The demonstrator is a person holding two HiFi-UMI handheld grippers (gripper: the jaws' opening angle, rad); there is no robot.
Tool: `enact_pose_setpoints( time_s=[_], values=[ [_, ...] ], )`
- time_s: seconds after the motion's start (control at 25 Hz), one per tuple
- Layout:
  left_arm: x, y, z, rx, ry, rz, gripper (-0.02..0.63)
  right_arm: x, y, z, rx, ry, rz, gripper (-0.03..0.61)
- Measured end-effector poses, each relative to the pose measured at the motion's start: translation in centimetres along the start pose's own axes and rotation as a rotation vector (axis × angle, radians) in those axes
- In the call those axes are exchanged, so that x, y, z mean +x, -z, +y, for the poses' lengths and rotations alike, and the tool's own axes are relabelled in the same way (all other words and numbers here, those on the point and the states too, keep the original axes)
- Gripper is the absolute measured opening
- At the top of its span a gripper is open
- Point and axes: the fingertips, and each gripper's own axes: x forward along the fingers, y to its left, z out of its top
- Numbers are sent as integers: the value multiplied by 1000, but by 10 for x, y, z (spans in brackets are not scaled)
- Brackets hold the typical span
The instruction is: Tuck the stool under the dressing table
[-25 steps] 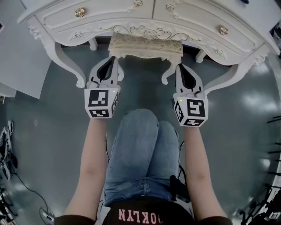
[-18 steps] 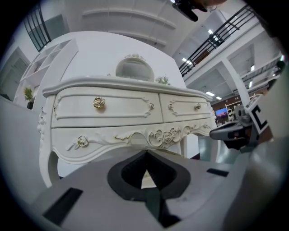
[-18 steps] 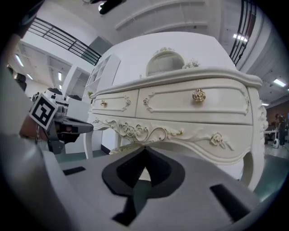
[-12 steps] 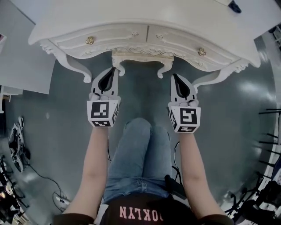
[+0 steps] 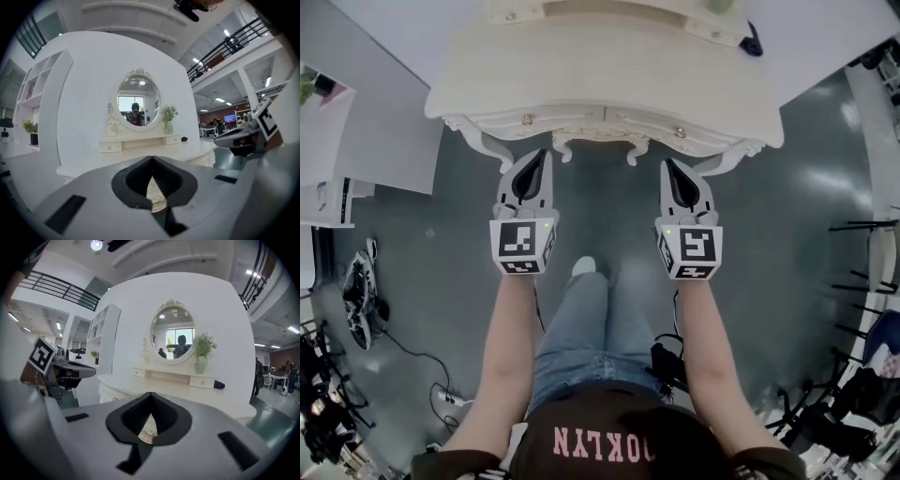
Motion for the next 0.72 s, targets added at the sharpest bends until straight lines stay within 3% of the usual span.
enact_pose_setpoints(
  time_s=[0.16, 0.4, 0.72],
  values=[
    [-28, -64, 5, -13, -20, -34, 5, -31, -61, -7, -15, 18, -24, -2],
    [-58, -128, 4, 17, -26, -114, 5, -62, -126, -8, -52, 44, -103, -2],
    [-78, -175, -3, 39, -15, -195, 5, -89, -166, -4, -71, 74, -177, -2]
  ],
)
